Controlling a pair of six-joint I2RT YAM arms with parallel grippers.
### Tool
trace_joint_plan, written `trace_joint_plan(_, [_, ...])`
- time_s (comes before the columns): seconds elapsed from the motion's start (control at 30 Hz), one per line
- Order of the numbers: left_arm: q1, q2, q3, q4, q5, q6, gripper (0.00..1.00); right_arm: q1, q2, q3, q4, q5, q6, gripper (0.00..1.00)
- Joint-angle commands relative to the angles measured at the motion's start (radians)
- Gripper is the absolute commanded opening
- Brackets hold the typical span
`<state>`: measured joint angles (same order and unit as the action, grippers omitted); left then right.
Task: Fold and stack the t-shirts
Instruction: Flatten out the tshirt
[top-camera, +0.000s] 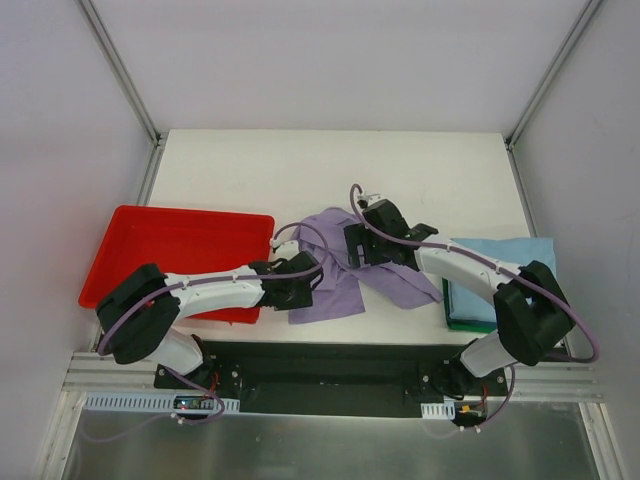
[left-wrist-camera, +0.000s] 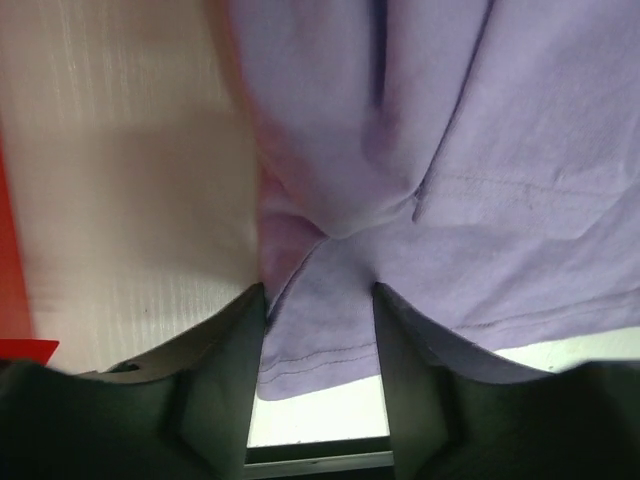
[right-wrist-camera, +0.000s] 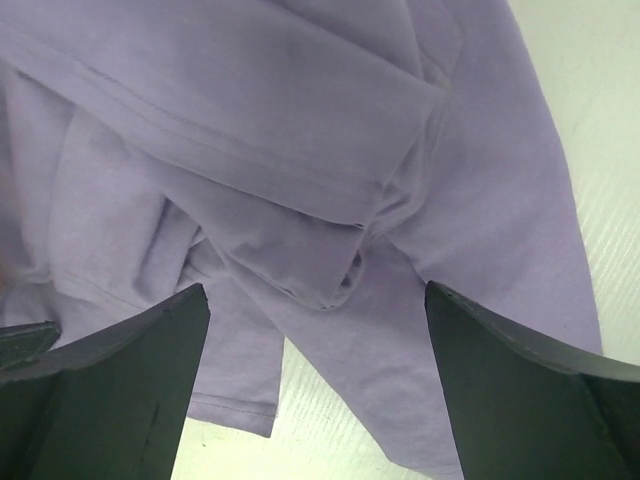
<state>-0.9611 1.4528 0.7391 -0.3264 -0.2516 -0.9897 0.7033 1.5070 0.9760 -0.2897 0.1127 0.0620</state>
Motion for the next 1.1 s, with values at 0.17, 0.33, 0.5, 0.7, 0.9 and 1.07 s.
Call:
trace_joint_plan(0.17, [-0.001, 0.029, -0.010, -0.003, -0.057, -0.056, 0.00, -0.064, 0.028, -0.046, 0.072, -0.085, 0.180, 0.82])
trace_joint_plan(0.33, [-0.001, -0.002, -0.029, -0.003, -0.071, -0.063, 0.00, -0.068, 0.059, -0.036, 0.096, -0.102, 0.214, 0.77])
trace_joint_plan(0.5, [-0.001, -0.012, -0.040, -0.003, -0.074, -0.064, 0.00, -0.070, 0.117, -0.014, 0.100, -0.154, 0.236, 0.67])
trace_joint_plan(0.7, [-0.001, -0.020, -0.047, -0.003, -0.083, -0.063, 0.00, -0.071, 0.127, -0.026, 0.109, -0.146, 0.256, 0.34])
trace_joint_plan(0.9, [-0.001, -0.022, -0.038, -0.014, -0.095, -0.050, 0.00, -0.070, 0.087, -0.019, 0.103, -0.120, 0.242, 0.22])
trace_joint_plan(1.07, [-0.001, -0.026, -0.032, -0.031, -0.118, -0.049, 0.00, -0.071, 0.052, 0.001, 0.035, -0.059, 0.225, 0.19])
